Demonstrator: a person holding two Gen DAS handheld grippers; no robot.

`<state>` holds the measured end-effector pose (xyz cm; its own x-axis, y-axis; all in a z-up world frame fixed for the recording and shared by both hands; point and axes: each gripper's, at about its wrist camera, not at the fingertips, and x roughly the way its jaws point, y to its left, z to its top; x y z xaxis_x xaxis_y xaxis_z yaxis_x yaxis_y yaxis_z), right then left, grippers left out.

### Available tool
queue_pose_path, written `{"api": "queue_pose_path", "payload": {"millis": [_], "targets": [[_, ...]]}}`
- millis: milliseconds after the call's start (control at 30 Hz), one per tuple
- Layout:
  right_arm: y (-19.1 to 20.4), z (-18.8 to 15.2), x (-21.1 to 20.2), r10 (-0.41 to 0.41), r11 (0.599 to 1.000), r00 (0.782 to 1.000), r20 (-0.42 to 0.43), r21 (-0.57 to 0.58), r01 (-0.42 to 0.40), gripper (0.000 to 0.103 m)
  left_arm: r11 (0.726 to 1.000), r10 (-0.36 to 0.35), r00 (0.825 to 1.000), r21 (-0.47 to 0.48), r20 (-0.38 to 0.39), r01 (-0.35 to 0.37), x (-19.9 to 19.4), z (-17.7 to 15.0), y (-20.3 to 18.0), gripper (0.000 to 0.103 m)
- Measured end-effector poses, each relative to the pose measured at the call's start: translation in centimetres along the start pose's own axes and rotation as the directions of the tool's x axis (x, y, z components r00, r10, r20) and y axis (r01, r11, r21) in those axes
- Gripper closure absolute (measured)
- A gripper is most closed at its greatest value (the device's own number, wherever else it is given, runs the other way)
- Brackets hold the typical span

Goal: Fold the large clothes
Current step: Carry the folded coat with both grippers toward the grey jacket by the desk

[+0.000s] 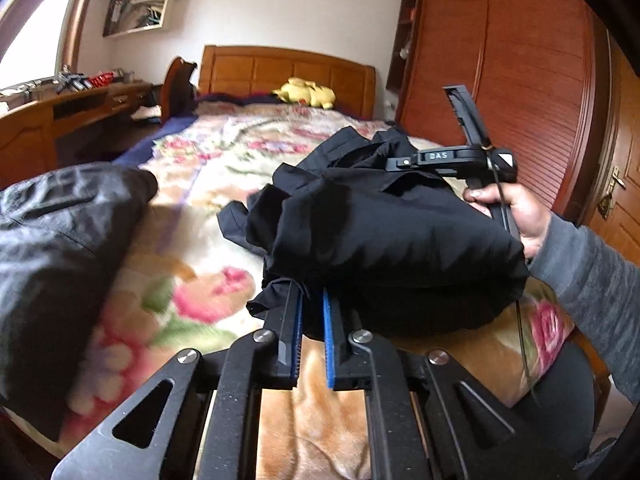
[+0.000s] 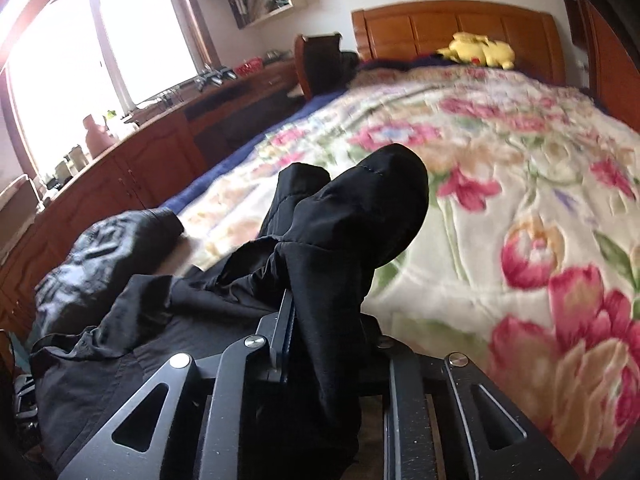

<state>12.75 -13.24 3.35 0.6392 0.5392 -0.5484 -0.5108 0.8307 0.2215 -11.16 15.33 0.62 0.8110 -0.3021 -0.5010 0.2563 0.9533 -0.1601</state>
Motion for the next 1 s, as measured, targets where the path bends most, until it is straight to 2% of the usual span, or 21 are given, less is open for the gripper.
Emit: {"api": "queue_pose_path", "payload": {"millis": [200,433,600,700,867,1000], "targets": [[3.4,2.0,-1.3,0.022,0.999,0.999,0.041,-0.049,-0.02,0.084,0.999,0.04,0.996,-0.008,0.085,-0.04,-2.6,1.9,2.8,0.094],[8.9,4.6,0.4,0.059,0.991,0.997,0.047,-0.12,-0.053,0.084,0.99,0.143,0.975,-0.026,0.172,-0.141,-6.0,3.6,7.7,0.094],[14.7,6.5,2.7,0.091,0.978,0.995,0.043,-0.19,-0.081,0.084,0.971,0.24,0.945,-0.075,0.224,-0.228,-8.7,3.7,12.1,0.094],[17.9,7.3,4.2,0.122,0.97,0.992,0.038,-0.216,-0.111,0.085,0.941,0.335,0.909,-0.133,0.249,-0.311,-10.5,3.2,15.3,0.094],[22.8,8.0,8.5,0.169,0.953,0.986,0.007,-0.255,-0.162,0.085,0.894,0.44,0.862,-0.215,0.251,-0.394,-12.6,2.4,20.5,0.094],[27.2,8.8,11.5,0.171,0.936,0.985,-0.008,-0.31,-0.165,0.085,0.857,0.494,0.841,-0.292,0.223,-0.426,-13.8,2.0,24.9,0.094]]}}
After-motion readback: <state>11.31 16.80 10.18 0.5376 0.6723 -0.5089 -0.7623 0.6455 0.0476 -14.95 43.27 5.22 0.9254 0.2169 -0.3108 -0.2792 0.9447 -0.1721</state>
